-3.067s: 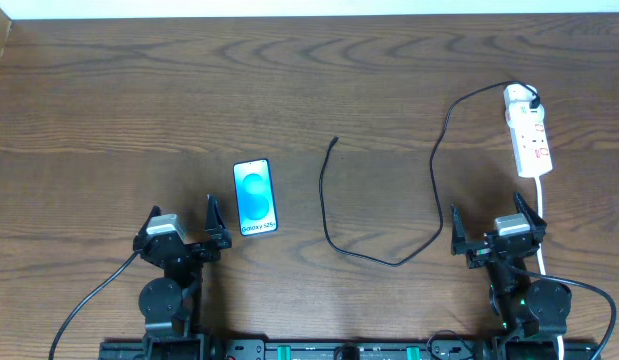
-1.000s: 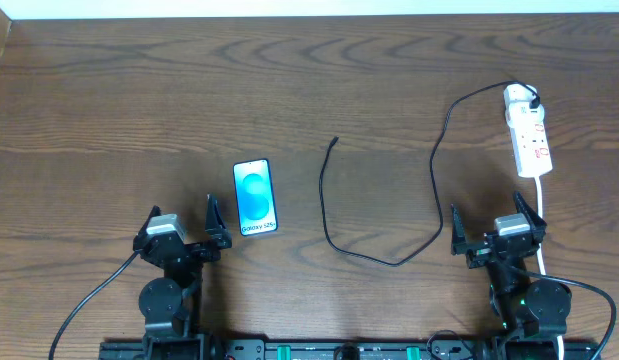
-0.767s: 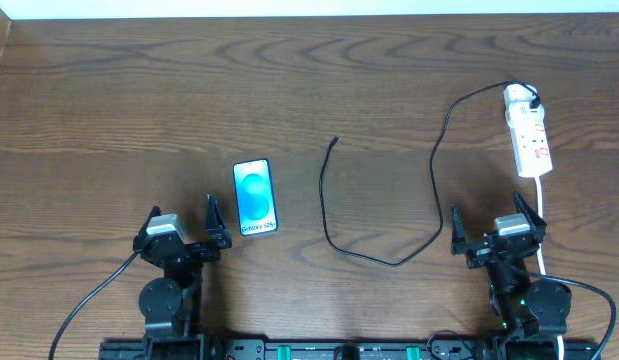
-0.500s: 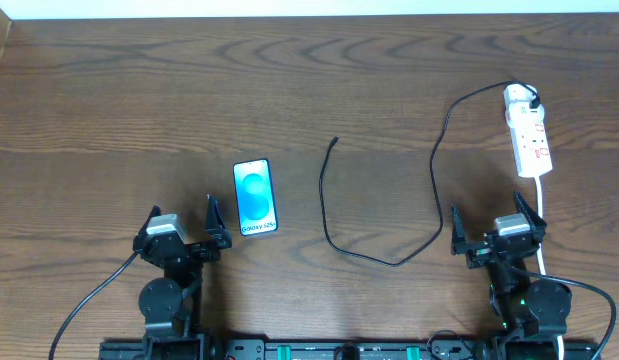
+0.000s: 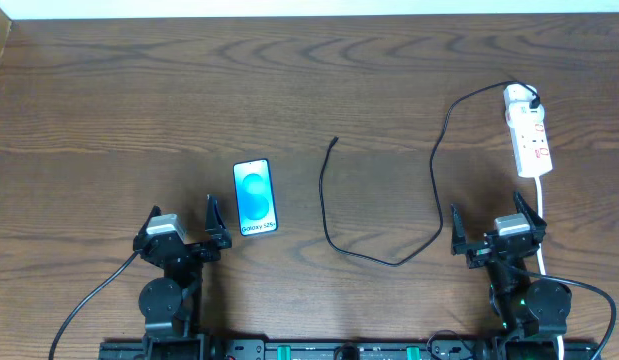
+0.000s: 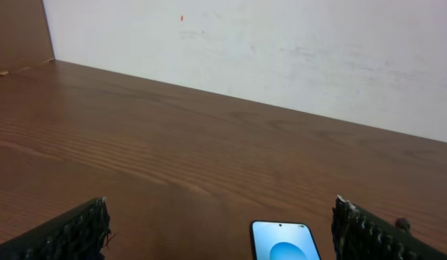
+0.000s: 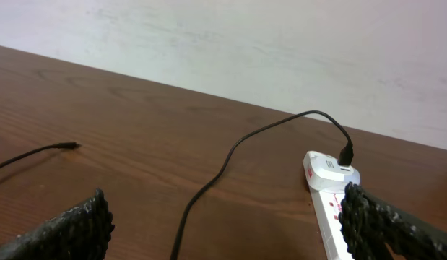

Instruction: Plug charger to phone and switch on socket

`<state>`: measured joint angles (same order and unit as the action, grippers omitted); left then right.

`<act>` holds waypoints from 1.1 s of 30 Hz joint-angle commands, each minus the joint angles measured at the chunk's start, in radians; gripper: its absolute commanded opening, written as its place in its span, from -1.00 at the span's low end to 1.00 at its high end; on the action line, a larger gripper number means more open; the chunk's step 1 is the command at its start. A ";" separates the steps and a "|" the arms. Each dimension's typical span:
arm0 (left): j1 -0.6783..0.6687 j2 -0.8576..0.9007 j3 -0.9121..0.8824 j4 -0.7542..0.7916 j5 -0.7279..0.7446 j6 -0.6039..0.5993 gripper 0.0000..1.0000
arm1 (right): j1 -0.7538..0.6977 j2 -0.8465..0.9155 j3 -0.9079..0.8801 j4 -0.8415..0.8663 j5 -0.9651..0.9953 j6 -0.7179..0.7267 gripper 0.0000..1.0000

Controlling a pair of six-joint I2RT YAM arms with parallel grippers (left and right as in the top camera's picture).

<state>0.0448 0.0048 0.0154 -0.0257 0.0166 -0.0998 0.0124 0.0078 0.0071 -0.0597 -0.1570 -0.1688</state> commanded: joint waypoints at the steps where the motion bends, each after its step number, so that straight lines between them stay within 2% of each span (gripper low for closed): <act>1: -0.002 0.010 -0.009 -0.048 -0.020 0.009 0.96 | 0.005 0.001 -0.002 -0.003 -0.006 0.000 0.99; 9: -0.002 0.145 0.061 -0.086 0.003 0.009 0.96 | 0.005 0.001 -0.002 -0.003 -0.006 -0.001 0.98; 15: -0.002 0.351 0.259 -0.166 0.009 0.009 0.96 | 0.005 0.001 -0.002 -0.003 -0.006 0.000 0.98; 23: -0.002 0.655 0.540 -0.324 0.222 0.008 0.96 | 0.005 0.001 -0.002 -0.003 -0.006 0.000 0.98; 26: -0.002 0.765 0.637 -0.397 0.304 -0.055 0.96 | 0.005 0.001 -0.002 -0.003 -0.006 0.000 0.99; 33: -0.003 1.094 0.958 -0.683 0.435 -0.071 0.96 | 0.005 0.001 -0.002 -0.003 -0.006 0.000 0.99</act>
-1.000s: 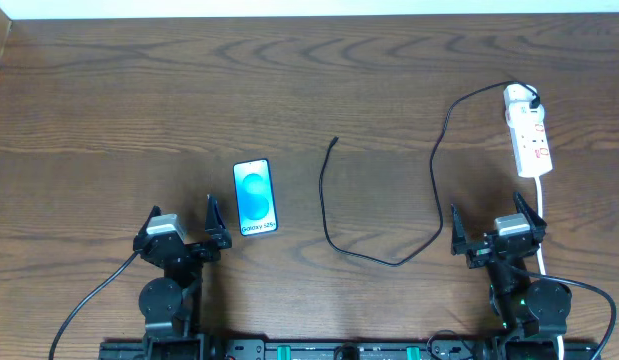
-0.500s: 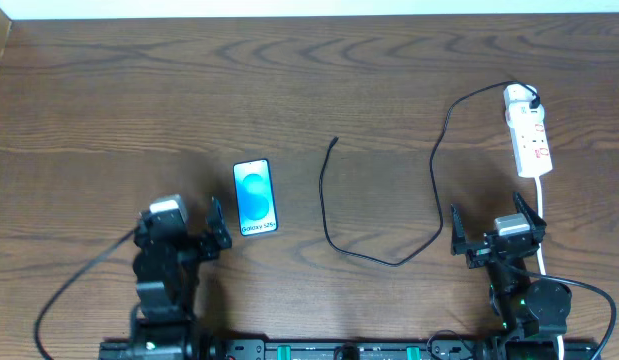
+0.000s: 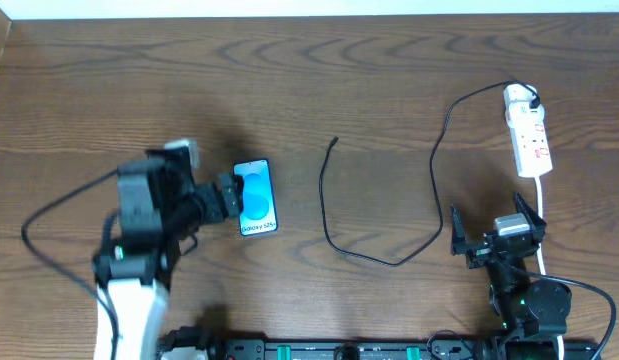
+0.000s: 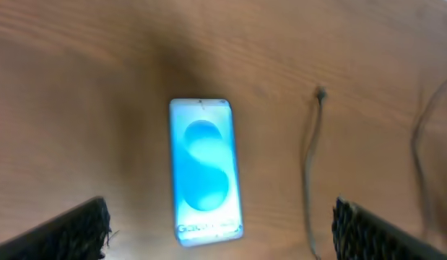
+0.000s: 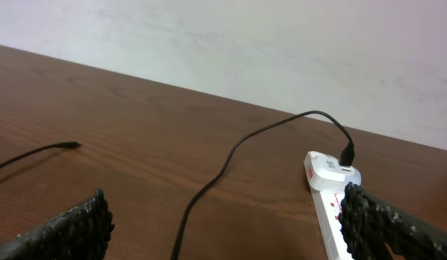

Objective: Plug charger to phone and switch on socket
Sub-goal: 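Move the left gripper over the blue phone and lower onto it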

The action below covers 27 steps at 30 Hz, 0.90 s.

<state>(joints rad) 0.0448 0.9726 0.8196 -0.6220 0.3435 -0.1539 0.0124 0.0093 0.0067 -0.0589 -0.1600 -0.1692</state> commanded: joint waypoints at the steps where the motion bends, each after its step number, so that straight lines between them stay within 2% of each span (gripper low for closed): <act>1: -0.006 0.178 0.212 -0.142 0.109 -0.016 0.96 | 0.005 -0.001 -0.001 -0.004 -0.003 0.000 0.99; 4: -0.027 0.348 0.398 -0.313 0.107 0.011 0.96 | 0.005 -0.001 -0.001 -0.004 -0.003 0.000 0.98; 7: -0.048 0.453 0.473 -0.369 0.053 0.029 0.96 | 0.005 -0.001 -0.001 -0.004 -0.003 0.000 0.99; 18: -0.050 0.691 0.465 -0.341 0.014 0.038 0.96 | 0.005 -0.001 -0.001 -0.004 -0.003 0.000 0.98; 27: -0.130 0.713 0.465 -0.253 -0.320 -0.045 0.96 | 0.005 -0.001 -0.001 -0.004 -0.003 0.000 0.98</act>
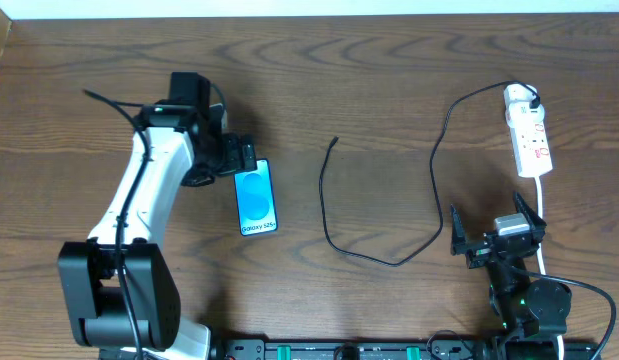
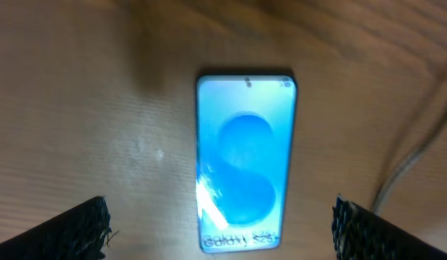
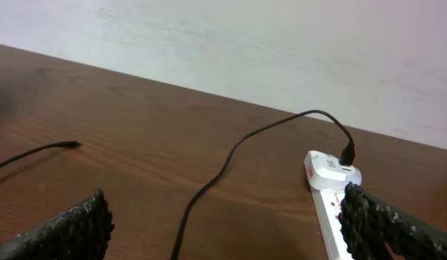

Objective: Plug charger to phone and switch on socket
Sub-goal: 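Move the left gripper over the blue phone and lower onto it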

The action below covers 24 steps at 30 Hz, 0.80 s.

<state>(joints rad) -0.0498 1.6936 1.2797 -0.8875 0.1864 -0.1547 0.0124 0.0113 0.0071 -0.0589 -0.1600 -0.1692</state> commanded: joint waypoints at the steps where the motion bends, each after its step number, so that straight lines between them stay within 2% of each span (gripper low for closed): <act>1: -0.045 -0.008 0.005 0.019 -0.179 -0.051 0.96 | 0.005 -0.003 -0.002 -0.004 -0.003 0.000 0.99; 6: -0.068 -0.008 0.005 0.032 -0.180 -0.119 0.96 | 0.005 -0.003 -0.002 -0.004 -0.003 0.000 0.99; 15: -0.124 -0.001 -0.018 0.018 -0.168 -0.324 0.96 | 0.005 -0.003 -0.002 -0.004 -0.003 0.000 0.99; 24: -0.166 0.094 -0.019 -0.021 -0.168 -0.337 0.96 | 0.005 -0.003 -0.002 -0.004 -0.003 0.000 0.98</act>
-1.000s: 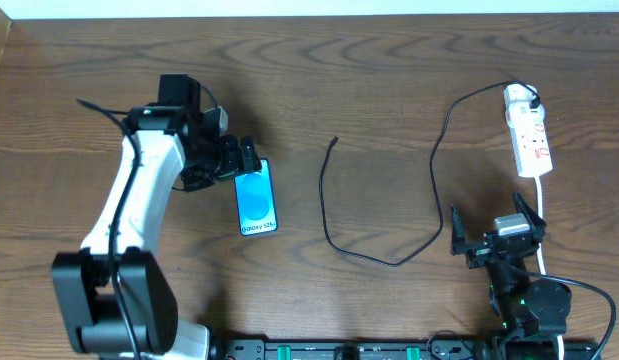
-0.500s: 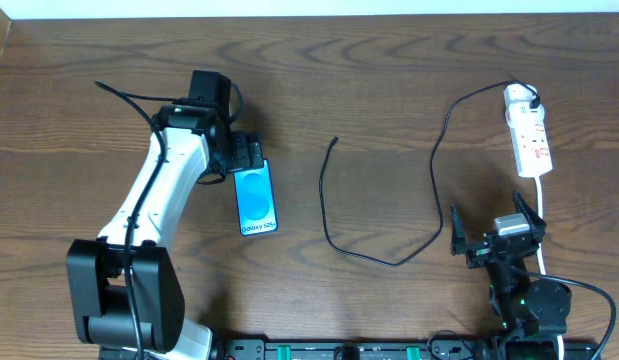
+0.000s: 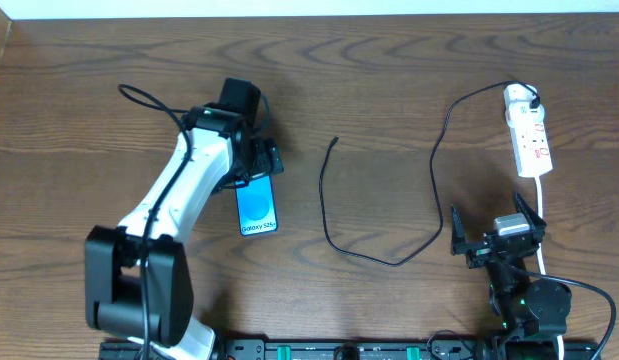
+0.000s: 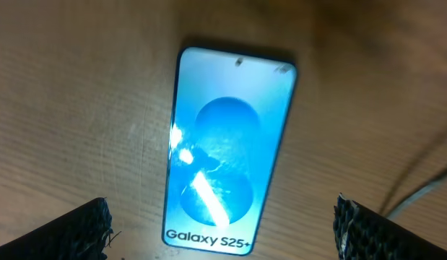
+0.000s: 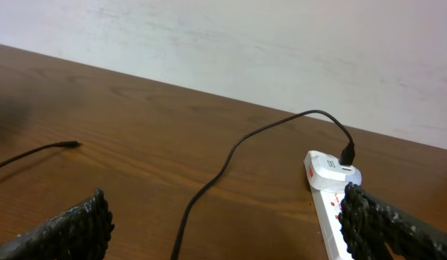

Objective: Plug charger to phone and switch on socket
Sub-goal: 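Move the left gripper over the blue phone and lower onto it, then close the left gripper on the phone's bottom edge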

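Observation:
A phone (image 4: 227,152) with a lit blue screen reading "Galaxy S25+" lies flat on the table; in the overhead view the phone (image 3: 256,210) is left of centre. My left gripper (image 3: 255,168) hovers open over its far end, fingers (image 4: 53,231) apart on both sides of the phone. The black charger cable (image 3: 327,225) has its free plug end (image 3: 335,140) right of the phone and loops to the white power strip (image 3: 527,130) at the far right. My right gripper (image 3: 497,232) stands open near the front edge, nothing in it.
The wooden table (image 3: 109,90) meets a white wall at the back. In the right wrist view the cable (image 5: 230,166) runs to the adapter plugged into the power strip (image 5: 330,189); the free end (image 5: 68,145) lies at left.
My left gripper has shifted right, from left of the phone's far end to over it. The phone now fills more of the left wrist view. The right arm has not moved.
Both grippers rested open at the front edge. Then the left arm reached out beside the phone's left side, then further toward its far end, and now it is over the phone's top. Phone, cable, power strip and right arm stayed in place.

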`<state>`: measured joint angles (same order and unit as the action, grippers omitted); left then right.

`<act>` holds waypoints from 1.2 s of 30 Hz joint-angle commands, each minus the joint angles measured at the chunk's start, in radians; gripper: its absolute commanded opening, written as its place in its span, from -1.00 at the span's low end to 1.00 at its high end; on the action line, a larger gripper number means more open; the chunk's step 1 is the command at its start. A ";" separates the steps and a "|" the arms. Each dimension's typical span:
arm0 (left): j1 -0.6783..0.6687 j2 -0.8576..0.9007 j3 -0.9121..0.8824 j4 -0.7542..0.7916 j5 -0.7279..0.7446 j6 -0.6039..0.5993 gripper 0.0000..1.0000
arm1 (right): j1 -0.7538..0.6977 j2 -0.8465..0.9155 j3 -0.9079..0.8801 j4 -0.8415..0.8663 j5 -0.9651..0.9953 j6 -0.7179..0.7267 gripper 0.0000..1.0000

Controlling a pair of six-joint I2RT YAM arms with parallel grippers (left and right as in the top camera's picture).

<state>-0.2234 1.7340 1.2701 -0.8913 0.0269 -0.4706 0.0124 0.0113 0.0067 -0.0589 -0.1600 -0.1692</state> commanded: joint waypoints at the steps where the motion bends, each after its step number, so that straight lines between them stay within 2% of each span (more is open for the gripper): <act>1: 0.009 0.063 -0.009 -0.020 -0.009 -0.021 0.96 | 0.005 -0.003 -0.001 -0.004 -0.003 0.000 0.98; 9: 0.008 0.152 -0.010 -0.005 0.048 -0.021 0.94 | 0.005 -0.003 -0.001 -0.004 -0.003 0.000 0.98; 15: 0.008 0.200 -0.010 0.014 0.047 0.056 0.96 | 0.005 -0.003 -0.001 -0.004 -0.003 0.000 0.99; 36: 0.008 0.208 -0.107 0.123 0.056 0.084 0.96 | 0.005 -0.003 -0.001 -0.004 -0.003 0.000 0.98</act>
<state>-0.2188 1.9285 1.1938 -0.7734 0.0906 -0.3927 0.0124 0.0113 0.0067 -0.0589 -0.1600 -0.1692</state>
